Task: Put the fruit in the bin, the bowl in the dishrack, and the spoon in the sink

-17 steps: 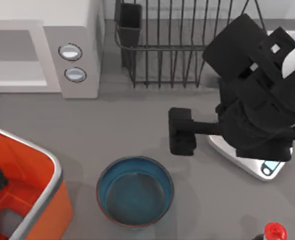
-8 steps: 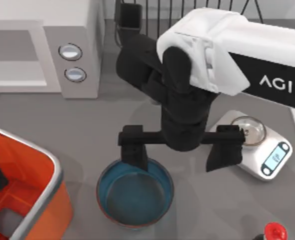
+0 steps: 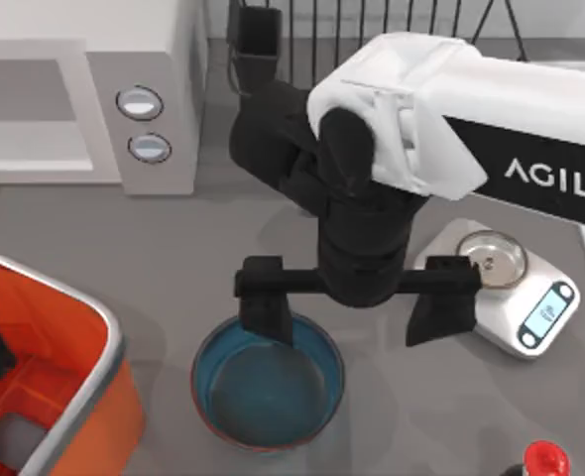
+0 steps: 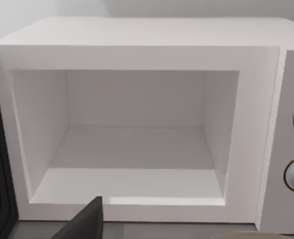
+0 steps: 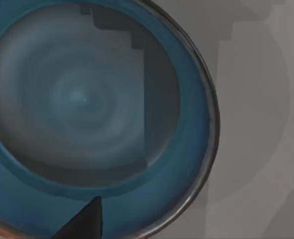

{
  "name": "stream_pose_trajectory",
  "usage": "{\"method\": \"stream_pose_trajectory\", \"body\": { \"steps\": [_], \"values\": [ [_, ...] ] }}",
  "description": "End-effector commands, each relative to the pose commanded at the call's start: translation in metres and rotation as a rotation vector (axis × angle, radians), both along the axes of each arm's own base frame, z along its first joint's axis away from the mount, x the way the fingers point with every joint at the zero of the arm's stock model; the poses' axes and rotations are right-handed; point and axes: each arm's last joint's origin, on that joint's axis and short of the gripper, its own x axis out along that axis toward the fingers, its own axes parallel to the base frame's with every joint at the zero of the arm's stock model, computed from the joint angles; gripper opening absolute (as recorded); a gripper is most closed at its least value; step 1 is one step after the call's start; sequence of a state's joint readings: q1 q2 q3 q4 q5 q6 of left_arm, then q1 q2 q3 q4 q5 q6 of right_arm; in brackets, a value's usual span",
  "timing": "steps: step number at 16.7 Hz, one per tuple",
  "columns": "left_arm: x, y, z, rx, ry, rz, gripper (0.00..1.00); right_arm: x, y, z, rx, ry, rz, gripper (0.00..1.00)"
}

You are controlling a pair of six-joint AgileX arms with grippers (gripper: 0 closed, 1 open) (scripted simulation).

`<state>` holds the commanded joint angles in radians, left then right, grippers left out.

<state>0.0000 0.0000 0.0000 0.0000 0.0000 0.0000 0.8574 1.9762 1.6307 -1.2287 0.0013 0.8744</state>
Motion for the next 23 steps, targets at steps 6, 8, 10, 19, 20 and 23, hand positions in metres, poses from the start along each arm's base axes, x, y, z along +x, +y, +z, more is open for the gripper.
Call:
{"method": "stream_pose_trajectory", "body": {
  "steps": [6, 8, 10, 19, 20, 23],
  "values": [
    [0.0, 0.0, 0.0, 0.0, 0.0, 0.0, 1.0, 0.001, 0.002, -0.069, 0.009, -0.008, 0.001, 1.0],
    [0.0, 0.0, 0.0, 0.0, 0.0, 0.0, 1.0, -0.001, 0.001, -0.085, 0.004, -0.004, 0.001, 1.0],
    [0.0, 0.0, 0.0, 0.0, 0.0, 0.0, 1.0, -0.002, 0.001, -0.088, 0.002, -0.002, 0.001, 1.0],
    [0.0, 0.0, 0.0, 0.0, 0.0, 0.0, 1.0, -0.002, 0.001, -0.088, 0.002, -0.002, 0.001, 0.55],
    [0.0, 0.0, 0.0, 0.0, 0.0, 0.0, 1.0, -0.002, 0.001, -0.088, 0.002, -0.002, 0.001, 0.47],
    [0.0, 0.0, 0.0, 0.0, 0.0, 0.0, 1.0, -0.002, 0.001, -0.088, 0.002, -0.002, 0.001, 0.25]
  ]
}}
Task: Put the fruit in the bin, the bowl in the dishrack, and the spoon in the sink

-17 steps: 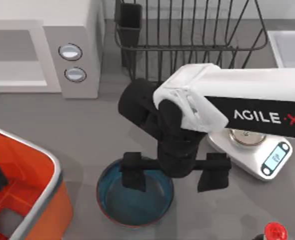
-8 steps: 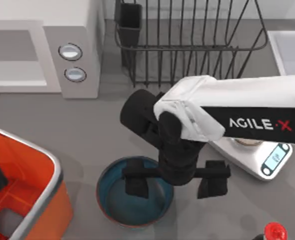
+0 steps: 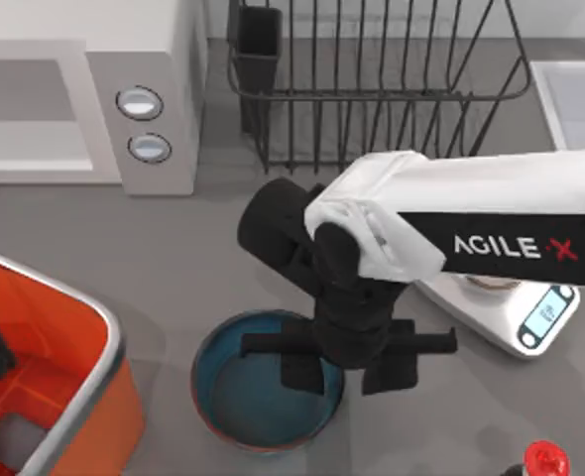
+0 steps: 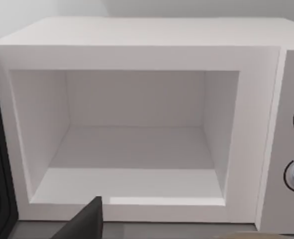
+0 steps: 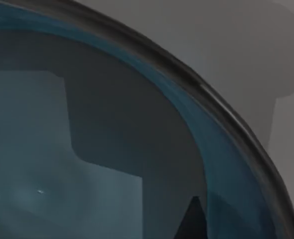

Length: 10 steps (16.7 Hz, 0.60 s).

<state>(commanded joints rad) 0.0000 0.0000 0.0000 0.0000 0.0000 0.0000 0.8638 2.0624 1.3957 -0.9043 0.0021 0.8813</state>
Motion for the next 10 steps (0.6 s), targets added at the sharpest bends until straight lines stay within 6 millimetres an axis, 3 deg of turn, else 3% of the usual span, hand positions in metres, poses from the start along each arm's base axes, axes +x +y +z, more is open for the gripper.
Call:
{"method": "stream_pose_trajectory", "body": {
  "steps": [3, 10],
  "values": [
    [0.0, 0.0, 0.0, 0.0, 0.0, 0.0, 1.0, 0.0, 0.0, 0.0, 0.0, 0.0, 0.0, 0.02],
    [0.0, 0.0, 0.0, 0.0, 0.0, 0.0, 1.0, 0.0, 0.0, 0.0, 0.0, 0.0, 0.0, 0.0]
  ]
}}
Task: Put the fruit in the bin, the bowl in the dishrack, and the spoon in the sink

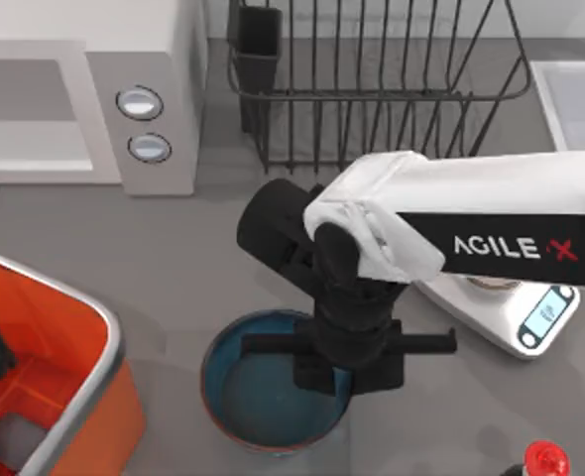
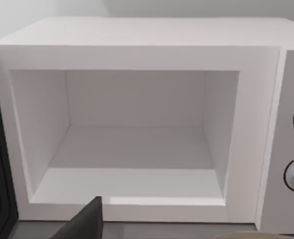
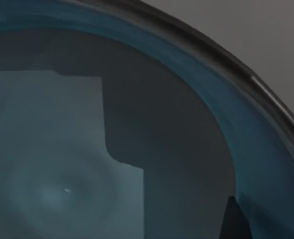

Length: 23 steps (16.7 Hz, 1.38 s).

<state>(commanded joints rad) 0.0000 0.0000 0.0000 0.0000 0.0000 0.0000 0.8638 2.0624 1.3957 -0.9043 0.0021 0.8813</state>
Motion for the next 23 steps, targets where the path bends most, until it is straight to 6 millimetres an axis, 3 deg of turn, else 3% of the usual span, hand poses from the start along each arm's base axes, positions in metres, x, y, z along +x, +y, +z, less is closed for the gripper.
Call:
{"method": "stream_pose_trajectory", "body": {
  "steps": [5, 14, 20, 23],
  "values": [
    [0.0, 0.0, 0.0, 0.0, 0.0, 0.0, 1.0, 0.002, 0.002, 0.011, 0.004, -0.004, -0.001, 0.0],
    [0.0, 0.0, 0.0, 0.0, 0.0, 0.0, 1.0, 0.001, 0.0, 0.098, -0.001, 0.0, -0.002, 0.0],
    [0.0, 0.0, 0.0, 0.0, 0.0, 0.0, 1.0, 0.0, 0.001, 0.101, 0.004, -0.02, 0.012, 0.0],
    [0.0, 0.0, 0.0, 0.0, 0.0, 0.0, 1.0, -0.002, 0.006, 0.114, 0.035, -0.17, 0.094, 0.0]
  ]
}}
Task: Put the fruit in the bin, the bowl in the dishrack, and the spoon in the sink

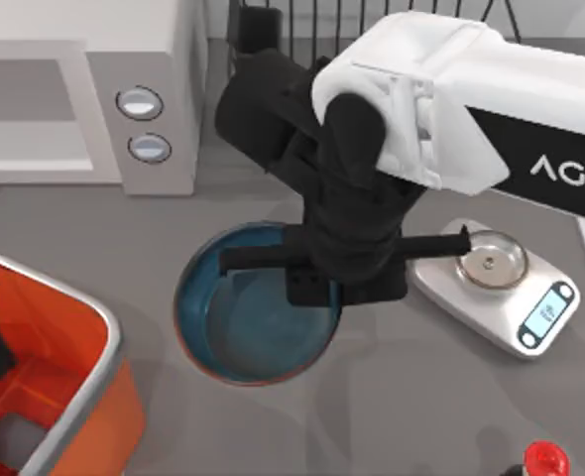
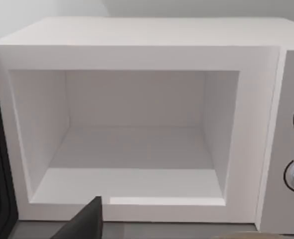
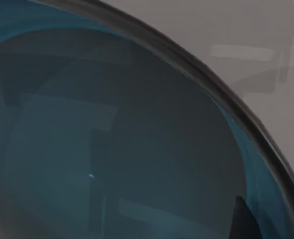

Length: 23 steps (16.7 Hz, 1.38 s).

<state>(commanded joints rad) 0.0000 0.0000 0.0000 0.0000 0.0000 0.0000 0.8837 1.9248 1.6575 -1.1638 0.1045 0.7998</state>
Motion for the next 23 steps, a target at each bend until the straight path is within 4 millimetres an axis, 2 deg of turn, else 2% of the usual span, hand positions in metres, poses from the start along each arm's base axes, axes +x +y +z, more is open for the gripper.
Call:
{"method": "stream_pose_trajectory", "body": {
  "steps": [3, 7, 10, 13, 17, 23],
  "values": [
    [0.0, 0.0, 0.0, 0.0, 0.0, 0.0, 1.0, -0.003, 0.006, 0.023, 0.043, -0.264, 0.107, 0.0],
    [0.0, 0.0, 0.0, 0.0, 0.0, 0.0, 1.0, -0.011, 0.012, 0.066, 0.078, -0.715, 0.187, 0.0],
    [0.0, 0.0, 0.0, 0.0, 0.0, 0.0, 1.0, -0.024, 0.006, 0.106, 0.075, -1.037, 0.143, 0.0],
    [0.0, 0.0, 0.0, 0.0, 0.0, 0.0, 1.0, -0.041, -0.01, 0.144, 0.054, -1.264, 0.031, 0.0],
    [0.0, 0.0, 0.0, 0.0, 0.0, 0.0, 1.0, -0.059, -0.031, 0.174, 0.031, -1.393, -0.091, 0.0],
    [0.0, 0.0, 0.0, 0.0, 0.0, 0.0, 1.0, -0.058, -0.033, 0.176, 0.029, -1.4, -0.105, 0.0]
  ]
}}
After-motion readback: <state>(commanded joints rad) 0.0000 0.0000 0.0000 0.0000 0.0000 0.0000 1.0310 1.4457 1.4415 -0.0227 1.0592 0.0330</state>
